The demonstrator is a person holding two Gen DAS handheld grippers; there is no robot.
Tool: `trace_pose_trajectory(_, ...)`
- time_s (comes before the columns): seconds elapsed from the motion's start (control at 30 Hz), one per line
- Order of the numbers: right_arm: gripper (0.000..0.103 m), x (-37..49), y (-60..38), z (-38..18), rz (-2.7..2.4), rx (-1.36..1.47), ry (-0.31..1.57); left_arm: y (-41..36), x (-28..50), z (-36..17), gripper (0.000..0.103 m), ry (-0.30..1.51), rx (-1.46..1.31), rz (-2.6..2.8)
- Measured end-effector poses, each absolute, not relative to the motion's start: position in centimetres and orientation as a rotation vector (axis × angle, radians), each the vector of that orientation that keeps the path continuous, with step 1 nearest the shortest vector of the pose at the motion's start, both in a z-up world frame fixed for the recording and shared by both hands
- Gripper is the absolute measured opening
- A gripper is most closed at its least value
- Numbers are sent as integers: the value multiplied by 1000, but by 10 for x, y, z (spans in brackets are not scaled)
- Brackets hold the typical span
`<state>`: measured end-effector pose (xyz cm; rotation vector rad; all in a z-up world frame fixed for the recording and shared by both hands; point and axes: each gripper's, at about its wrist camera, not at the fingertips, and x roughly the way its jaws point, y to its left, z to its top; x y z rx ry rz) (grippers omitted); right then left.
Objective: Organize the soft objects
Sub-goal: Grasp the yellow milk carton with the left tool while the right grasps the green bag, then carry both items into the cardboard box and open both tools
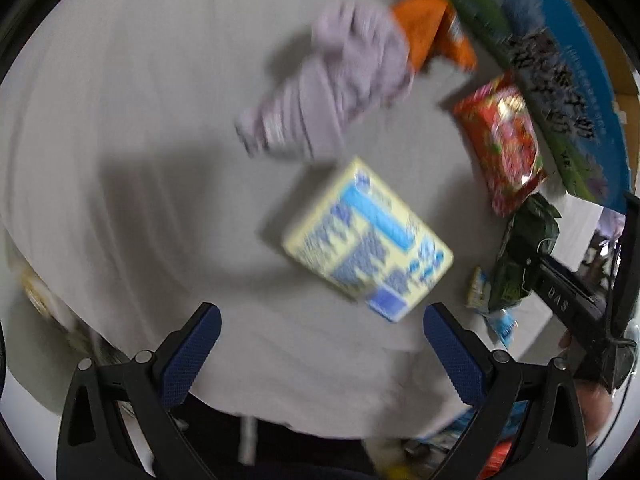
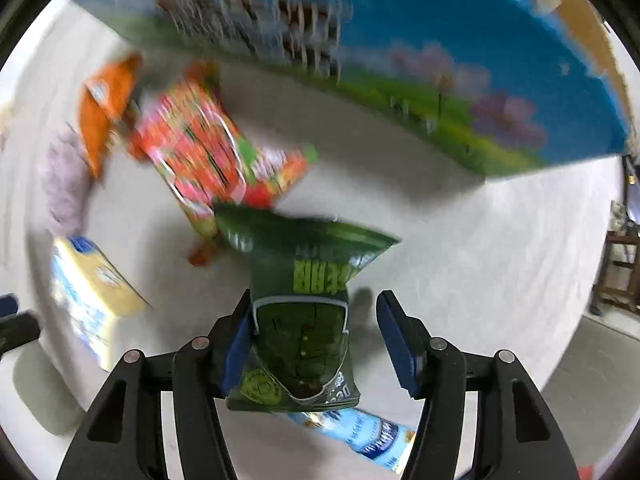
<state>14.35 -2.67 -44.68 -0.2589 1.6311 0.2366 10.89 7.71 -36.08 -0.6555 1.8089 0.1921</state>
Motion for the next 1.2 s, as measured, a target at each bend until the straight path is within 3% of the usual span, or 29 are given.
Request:
trace_pose_trajectory(0.03,44,142,-26,-453,217,-214,1649,78,106,-368,103,1822,-732,179)
trace_pose_trajectory(0.2,42,138,-41,-452,128,-99,1665,96,107,-384,103,1791,-1003,186)
trace_pose_trajectory(0.37,43,129,-35,-468,103,-74,1640,122,119,-397,103,1743,-1048,298)
trace_pose_trajectory(0.4,43,128,-34,-471,100,-75,1642,125,124,-401,101,1750,-1016,316)
trace_pose_trajectory(0.47,43,126,-29,-482,90,-75,1643,130,133,-405,86,1760,-952,310)
trace_pose_trajectory(0.53,43,125,-28,-492,85,-76,1648,126,142,-403,84,1765,-845,268)
trace_pose_trajectory(0.67,41,117,-30,-511,68,-86,1715,96,172,-378,80,1738,-314,86)
trace_pose_trajectory(0.77,41,114,-28,-524,85,-75,1720,78,187,-374,79,1726,-63,-3)
trace_pose_trajectory(0.87,42,112,-22,-541,96,-49,1712,87,197,-383,80,1766,-59,-5)
trace_pose_trajectory(1.03,48,101,-33,-560,101,16,1697,135,196,-392,79,1762,-309,76)
trace_pose_trajectory(1.13,49,89,-38,-572,88,40,1697,163,190,-382,61,1723,-311,107)
trace_pose_trajectory(1.2,49,85,-41,-587,75,34,1699,170,181,-372,60,1705,-325,88)
